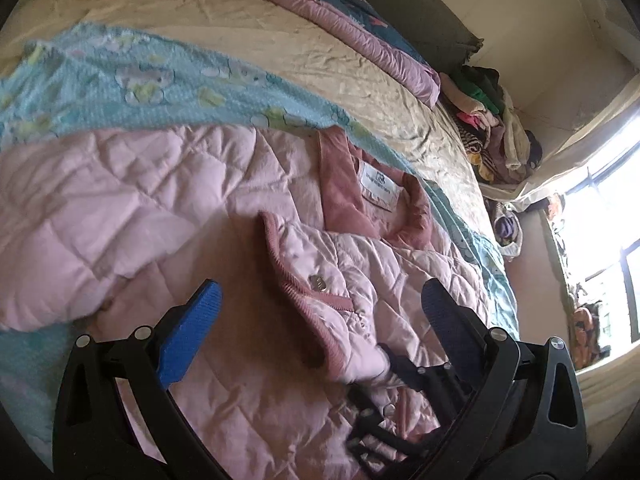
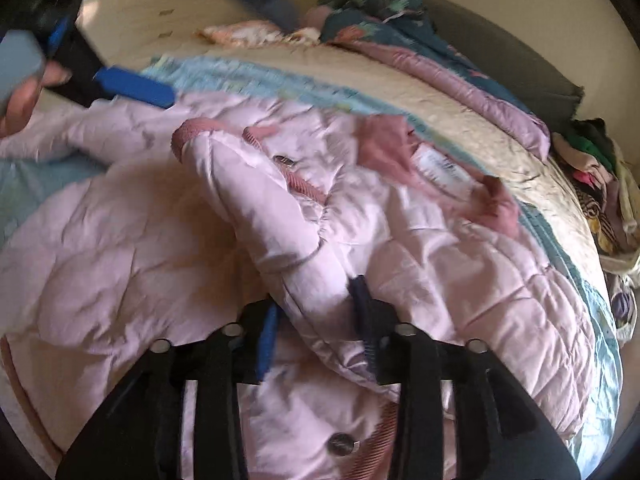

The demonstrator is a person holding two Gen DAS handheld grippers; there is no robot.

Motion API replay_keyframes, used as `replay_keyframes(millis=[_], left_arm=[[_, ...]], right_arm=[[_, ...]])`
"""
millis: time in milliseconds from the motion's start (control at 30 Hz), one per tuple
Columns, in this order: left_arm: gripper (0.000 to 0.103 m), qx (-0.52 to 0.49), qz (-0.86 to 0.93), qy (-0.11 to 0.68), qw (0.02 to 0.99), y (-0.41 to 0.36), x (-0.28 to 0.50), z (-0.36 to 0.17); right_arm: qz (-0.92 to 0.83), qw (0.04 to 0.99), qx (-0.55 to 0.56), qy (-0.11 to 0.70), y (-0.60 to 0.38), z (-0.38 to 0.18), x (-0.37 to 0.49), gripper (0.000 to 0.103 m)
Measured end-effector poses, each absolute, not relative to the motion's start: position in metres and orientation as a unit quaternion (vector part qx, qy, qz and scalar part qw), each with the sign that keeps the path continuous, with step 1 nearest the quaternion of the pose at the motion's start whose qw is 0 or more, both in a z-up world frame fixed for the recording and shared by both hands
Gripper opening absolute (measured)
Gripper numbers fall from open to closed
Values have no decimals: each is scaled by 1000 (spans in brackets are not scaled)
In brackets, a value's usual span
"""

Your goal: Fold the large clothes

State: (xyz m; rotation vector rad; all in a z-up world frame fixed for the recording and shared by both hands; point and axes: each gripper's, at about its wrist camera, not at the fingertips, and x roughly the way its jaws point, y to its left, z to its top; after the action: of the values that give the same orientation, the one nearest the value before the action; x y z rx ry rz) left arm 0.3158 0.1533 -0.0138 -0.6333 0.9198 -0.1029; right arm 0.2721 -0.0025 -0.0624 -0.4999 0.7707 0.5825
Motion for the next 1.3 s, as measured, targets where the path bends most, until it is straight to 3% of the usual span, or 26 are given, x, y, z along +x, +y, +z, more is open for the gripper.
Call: replay_keyframes(millis=[100, 233, 367, 467, 567, 633, 933, 1067, 1133, 1300], left_arm=[[94, -292, -47, 453, 841, 146, 320, -27], [93, -298, -47, 483, 822, 139, 326, -55], [65, -284, -37, 496, 820, 127, 328, -72], [54, -250, -26, 490, 835, 117, 327, -71], [24, -225, -23, 472, 852, 113, 325, -61], [16, -205, -28, 459, 864, 110, 325, -50], [9, -160, -58, 367, 914, 109, 321, 31], [9, -131, -20, 381, 915, 122, 319, 11], [2, -120, 7, 395, 911, 132, 317, -9], [2, -127, 6, 437, 891, 137, 315, -38]], right_arm=[[301, 852, -204, 376, -8, -57, 266, 64], [300, 861, -162, 379, -35, -42, 263, 68], [259, 874, -137, 387, -79, -33, 265, 68], [225, 884, -109, 394, -114, -30, 265, 68], [196, 893, -83, 397, -146, -27, 267, 68], [175, 898, -68, 398, -166, -26, 270, 68], [105, 917, -7, 384, -236, -7, 278, 68], [89, 919, 7, 384, -254, -6, 285, 68], [89, 918, 1, 387, -252, -7, 286, 68], [101, 911, -12, 399, -233, -14, 301, 68]])
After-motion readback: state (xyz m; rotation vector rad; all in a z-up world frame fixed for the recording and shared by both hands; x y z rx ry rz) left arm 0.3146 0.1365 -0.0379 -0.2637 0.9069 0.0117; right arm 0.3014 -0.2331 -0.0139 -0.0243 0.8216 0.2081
